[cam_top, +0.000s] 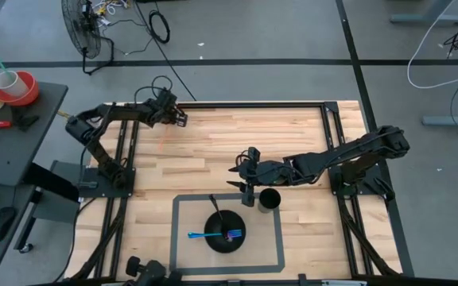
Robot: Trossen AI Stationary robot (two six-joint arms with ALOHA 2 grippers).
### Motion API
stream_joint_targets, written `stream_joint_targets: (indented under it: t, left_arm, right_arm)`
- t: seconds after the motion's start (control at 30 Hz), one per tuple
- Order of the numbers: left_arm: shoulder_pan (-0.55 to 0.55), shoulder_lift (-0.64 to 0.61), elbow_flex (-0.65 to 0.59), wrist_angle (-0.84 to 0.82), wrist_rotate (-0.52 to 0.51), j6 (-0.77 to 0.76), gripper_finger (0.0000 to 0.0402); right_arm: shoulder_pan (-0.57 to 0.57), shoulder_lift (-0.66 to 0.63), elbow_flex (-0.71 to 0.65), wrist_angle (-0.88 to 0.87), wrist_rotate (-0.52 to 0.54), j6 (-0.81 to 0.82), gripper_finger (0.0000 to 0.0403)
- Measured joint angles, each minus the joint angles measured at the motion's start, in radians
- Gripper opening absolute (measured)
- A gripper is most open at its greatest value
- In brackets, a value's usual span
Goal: Pick & Place Utensil
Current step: Put the orange straw into the black cup on the transparent mat
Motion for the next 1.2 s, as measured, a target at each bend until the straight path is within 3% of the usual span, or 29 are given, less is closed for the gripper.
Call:
stream_joint_targets:
  t: [0.13,0.23,0.37,0.47,0.6,0.87,1.07,1.2]
  left_arm:
    - [-0.009,-0.103,0.022,-0.048,0.025,0.001,0.0028]
    - [-0.049,-0.205,0.025,-0.055,0.063,-0.001,0.0025]
    - [-0.175,-0.315,0.021,0.019,0.107,0.007,0.0018]
    - [-0.299,-0.355,0.002,0.146,0.142,0.031,0.0015]
    - [-0.454,-0.358,-0.004,0.316,0.165,0.043,0.0014]
    - [-0.686,-0.343,-0.003,0.651,0.169,0.121,0.0014]
    - [-0.807,-0.259,-0.003,0.872,0.17,0.155,0.0014]
    - [-0.859,-0.142,0.019,1.061,0.169,0.156,0.0014]
  right_arm:
    - [0.001,-0.045,0.0,-0.065,0.013,-0.007,0.0185]
    - [0.0,-0.08,0.0,-0.125,0.081,0.001,0.0185]
    - [0.002,-0.112,-0.001,-0.145,0.198,0.022,0.0185]
    - [0.015,-0.125,-0.046,-0.028,0.267,-0.001,0.0185]
    - [0.027,-0.165,-0.149,0.136,0.269,-0.026,0.0185]
    - [0.074,-0.334,-0.331,0.267,0.33,0.02,0.0185]
    - [0.09,-0.363,-0.494,0.677,0.318,-0.046,0.0185]
    - [0.089,-0.364,-0.542,0.841,0.332,-0.143,0.0185]
